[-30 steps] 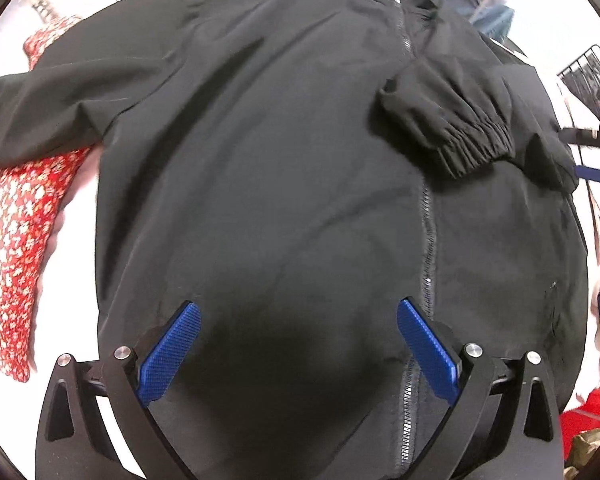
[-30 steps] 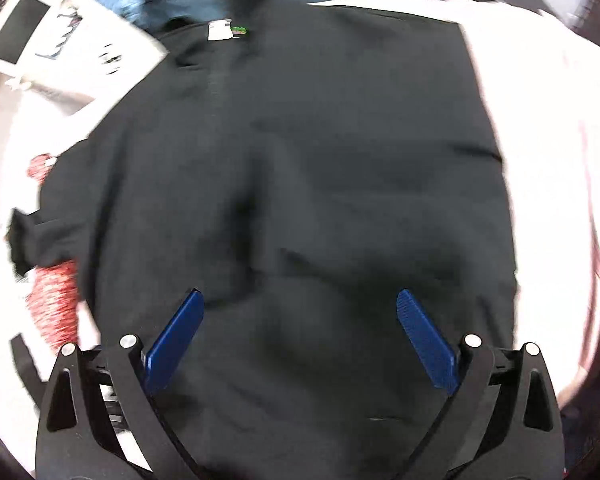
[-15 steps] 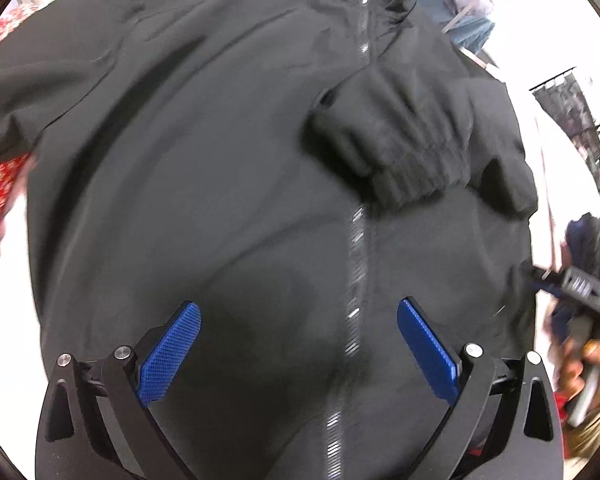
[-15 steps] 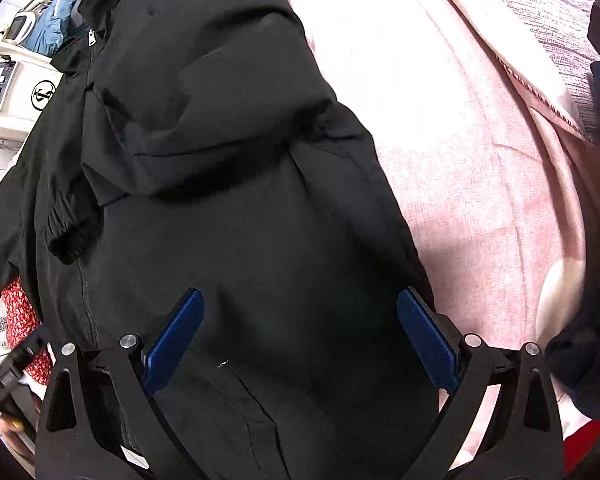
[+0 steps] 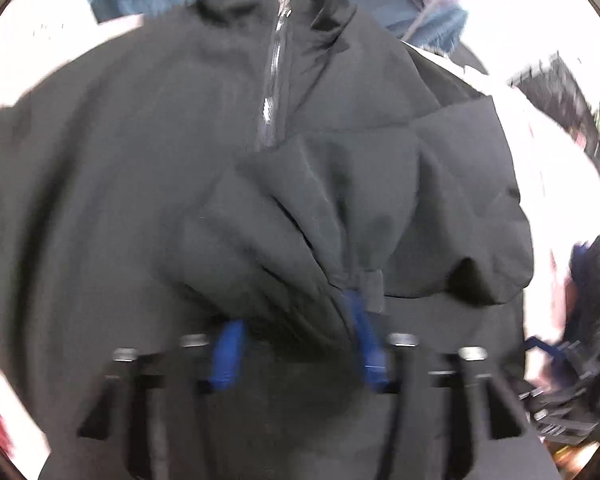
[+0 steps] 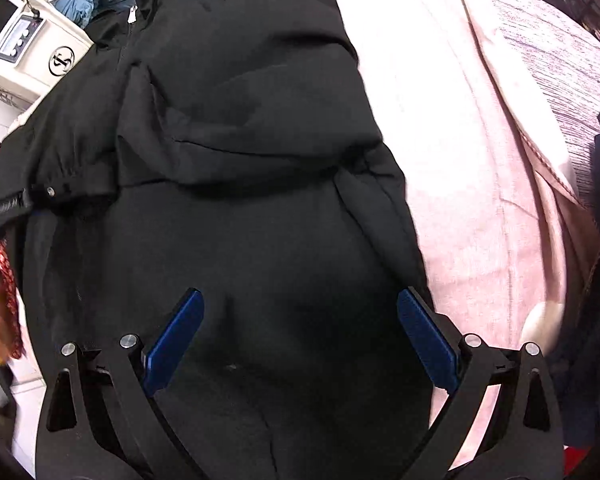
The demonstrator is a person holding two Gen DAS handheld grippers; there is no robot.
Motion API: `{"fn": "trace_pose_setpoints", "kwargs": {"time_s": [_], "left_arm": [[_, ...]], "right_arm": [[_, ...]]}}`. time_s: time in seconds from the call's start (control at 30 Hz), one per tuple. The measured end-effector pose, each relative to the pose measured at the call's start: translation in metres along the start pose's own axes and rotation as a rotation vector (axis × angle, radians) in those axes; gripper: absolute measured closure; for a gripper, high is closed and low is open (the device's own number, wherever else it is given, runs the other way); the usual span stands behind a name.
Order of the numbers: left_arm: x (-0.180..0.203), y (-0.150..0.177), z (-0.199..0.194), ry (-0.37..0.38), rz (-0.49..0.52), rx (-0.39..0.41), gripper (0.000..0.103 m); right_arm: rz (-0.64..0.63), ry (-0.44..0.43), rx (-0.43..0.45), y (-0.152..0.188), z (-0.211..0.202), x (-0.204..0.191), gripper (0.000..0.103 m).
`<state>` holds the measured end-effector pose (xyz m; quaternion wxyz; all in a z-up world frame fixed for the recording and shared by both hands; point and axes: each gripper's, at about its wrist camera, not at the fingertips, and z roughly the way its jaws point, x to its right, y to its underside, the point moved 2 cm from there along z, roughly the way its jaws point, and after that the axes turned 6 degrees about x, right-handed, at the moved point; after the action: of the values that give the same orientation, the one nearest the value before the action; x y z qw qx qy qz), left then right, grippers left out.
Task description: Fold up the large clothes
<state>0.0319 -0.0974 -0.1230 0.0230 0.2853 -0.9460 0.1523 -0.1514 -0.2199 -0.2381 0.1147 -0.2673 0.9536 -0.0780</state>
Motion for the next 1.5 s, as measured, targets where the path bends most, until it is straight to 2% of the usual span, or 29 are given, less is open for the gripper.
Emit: {"fn": "trace_pose_setpoints", "kwargs": {"time_s": [0.03, 0.07, 0.13, 0.27, 0.33, 0.4, 0.47, 0.5, 0.57, 0.6, 0.63, 0.67, 0.73, 0.83, 0.9, 0.93, 0.97, 1.0, 1.1, 1.13, 1.23, 1.33, 1.4, 1.43, 1.5], "left_arm": [[-0.002, -0.003, -0.008, -0.021, 0.055, 0.02, 0.08], [-0.005, -0.004, -0.022, -0.026, 0.097, 0.048, 0.081], [-0.022, -0.001, -0.052, 0.021, 0.118, 0.093, 0.083], [-0.064, 0.033, -0.086, 0.013, 0.161, 0.106, 0.083], [-0.087, 0.061, -0.085, 0.016, 0.177, 0.045, 0.083], [-0.114, 0.095, -0.071, -0.037, 0.149, -0.046, 0.083], [-0.138, 0.124, -0.053, -0.097, 0.073, -0.138, 0.083], [-0.145, 0.134, -0.049, -0.087, 0.031, -0.17, 0.08], [-0.149, 0.144, -0.05, -0.046, -0.033, -0.158, 0.059], [-0.148, 0.143, -0.054, -0.046, -0.055, -0.129, 0.031], [-0.146, 0.14, -0.058, -0.051, -0.072, -0.087, 0.015], [-0.142, 0.135, -0.065, -0.043, -0.09, -0.019, 0.015], [-0.137, 0.123, -0.068, -0.005, -0.125, 0.032, 0.014], [-0.13, 0.098, -0.051, 0.037, -0.197, 0.04, 0.012], [-0.121, 0.084, -0.03, 0.033, -0.2, 0.018, 0.011], [-0.119, 0.078, -0.018, 0.004, -0.187, -0.013, 0.013], [-0.113, 0.073, -0.005, -0.038, -0.164, -0.048, 0.02], [-0.106, 0.067, 0.001, -0.049, -0.14, -0.057, 0.039], [-0.082, 0.051, 0.0, -0.144, -0.006, -0.025, 0.066], [-0.075, 0.046, -0.004, -0.16, 0.04, -0.01, 0.07], [-0.056, 0.023, -0.023, -0.216, 0.173, 0.073, 0.073], [-0.039, -0.012, -0.041, -0.334, 0.3, 0.187, 0.073], [-0.034, -0.033, -0.048, -0.396, 0.342, 0.239, 0.073], [-0.032, -0.048, -0.047, -0.412, 0.349, 0.249, 0.073], [-0.036, -0.067, -0.035, -0.415, 0.334, 0.197, 0.071]], "right_arm": [[0.001, 0.005, -0.005, 0.002, 0.0, 0.003, 0.007], [0.003, 0.006, -0.007, 0.003, 0.0, 0.005, 0.007], [0.015, 0.01, -0.014, 0.006, 0.001, 0.012, 0.007], [0.047, 0.006, -0.032, 0.008, 0.004, 0.02, 0.007], [0.05, 0.005, -0.045, 0.01, 0.007, 0.02, 0.007], [0.046, 0.008, -0.062, 0.009, 0.011, 0.018, 0.007], [0.044, 0.01, -0.08, 0.001, 0.017, 0.017, 0.007], [0.04, 0.014, -0.093, 0.0, 0.019, 0.016, 0.007], [0.039, 0.017, -0.105, -0.004, 0.02, 0.015, 0.007], [0.041, 0.015, -0.1, -0.006, 0.019, 0.015, 0.007], [0.042, 0.015, -0.093, -0.009, 0.018, 0.013, 0.007], [0.042, 0.017, -0.088, -0.012, 0.017, 0.012, 0.007], [0.039, 0.025, -0.086, -0.018, 0.017, 0.007, 0.007], [0.05, 0.022, -0.09, -0.022, 0.017, 0.006, 0.007], [0.058, 0.017, -0.08, -0.022, 0.016, 0.005, 0.007], [0.061, 0.02, -0.068, -0.023, 0.016, 0.001, 0.007], [0.061, 0.026, -0.055, -0.024, 0.014, 0.0, 0.007], [0.06, 0.041, -0.033, -0.027, 0.011, 0.001, 0.007], [0.087, 0.063, 0.043, -0.035, -0.008, 0.013, 0.007], [0.106, 0.051, 0.054, -0.041, -0.009, 0.018, 0.007], [0.166, 0.001, 0.066, -0.062, -0.005, 0.03, 0.008], [0.225, -0.063, 0.085, -0.095, 0.002, 0.035, 0.009], [0.26, -0.077, 0.093, -0.118, 0.008, 0.035, 0.009], [0.271, -0.067, 0.096, -0.126, 0.009, 0.033, 0.011], [0.289, -0.041, 0.108, -0.14, 0.01, 0.03, 0.012]]}}
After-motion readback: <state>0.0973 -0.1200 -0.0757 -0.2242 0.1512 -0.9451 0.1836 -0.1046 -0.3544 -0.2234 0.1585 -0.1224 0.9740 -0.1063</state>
